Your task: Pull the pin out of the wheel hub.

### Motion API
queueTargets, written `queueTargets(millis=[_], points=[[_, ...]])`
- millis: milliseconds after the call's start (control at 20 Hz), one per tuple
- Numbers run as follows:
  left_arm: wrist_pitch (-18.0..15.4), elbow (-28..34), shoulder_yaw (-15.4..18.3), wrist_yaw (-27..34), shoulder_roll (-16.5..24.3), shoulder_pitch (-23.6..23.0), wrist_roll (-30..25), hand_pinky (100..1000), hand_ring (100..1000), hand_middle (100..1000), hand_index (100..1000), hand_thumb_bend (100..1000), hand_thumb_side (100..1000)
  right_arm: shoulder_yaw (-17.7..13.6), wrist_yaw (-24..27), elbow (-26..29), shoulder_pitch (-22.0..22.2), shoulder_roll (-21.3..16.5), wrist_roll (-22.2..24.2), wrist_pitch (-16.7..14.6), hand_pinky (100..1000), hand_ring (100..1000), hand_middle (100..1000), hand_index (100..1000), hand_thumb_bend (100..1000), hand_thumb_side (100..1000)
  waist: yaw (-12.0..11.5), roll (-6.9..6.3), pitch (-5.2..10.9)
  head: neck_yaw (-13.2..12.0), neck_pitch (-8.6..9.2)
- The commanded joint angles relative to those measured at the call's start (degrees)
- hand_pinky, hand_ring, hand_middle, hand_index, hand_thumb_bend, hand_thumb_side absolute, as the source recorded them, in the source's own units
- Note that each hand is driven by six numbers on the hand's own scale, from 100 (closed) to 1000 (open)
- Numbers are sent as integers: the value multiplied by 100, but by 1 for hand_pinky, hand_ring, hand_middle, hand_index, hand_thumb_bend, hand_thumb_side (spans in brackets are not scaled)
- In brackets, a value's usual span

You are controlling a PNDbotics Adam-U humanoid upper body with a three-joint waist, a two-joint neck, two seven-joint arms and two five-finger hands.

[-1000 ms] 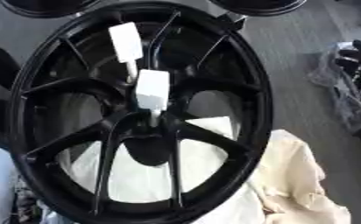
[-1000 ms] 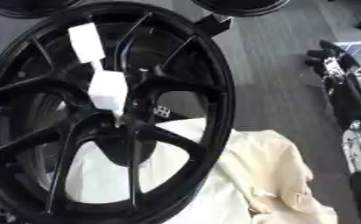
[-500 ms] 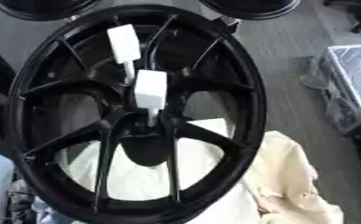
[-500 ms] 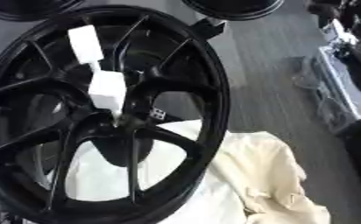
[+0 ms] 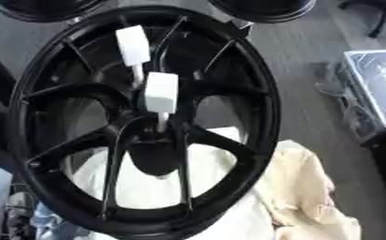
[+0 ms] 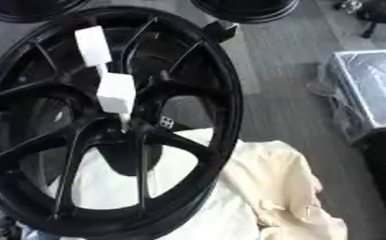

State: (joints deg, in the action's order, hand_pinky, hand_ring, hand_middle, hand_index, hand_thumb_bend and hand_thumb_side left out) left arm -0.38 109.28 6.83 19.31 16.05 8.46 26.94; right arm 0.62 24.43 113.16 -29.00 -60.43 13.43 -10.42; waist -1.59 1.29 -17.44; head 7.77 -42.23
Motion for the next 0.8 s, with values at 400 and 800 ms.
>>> queueTargets(millis=[400,800], points=[[21,23,-47,-21,275,5,-75,690,719,692,735,295,764,830,-280,143,-1102,-872,725,-449,921,847,803,886,100,132,-68,89,161,112,-36],[34,-12,-72,-5,325,-31,-95,690,720,692,734,292,766,1959,-722,19,-2507,-292,1677,112,923,848,802,884,100,247,-52,99,198,200,-97]])
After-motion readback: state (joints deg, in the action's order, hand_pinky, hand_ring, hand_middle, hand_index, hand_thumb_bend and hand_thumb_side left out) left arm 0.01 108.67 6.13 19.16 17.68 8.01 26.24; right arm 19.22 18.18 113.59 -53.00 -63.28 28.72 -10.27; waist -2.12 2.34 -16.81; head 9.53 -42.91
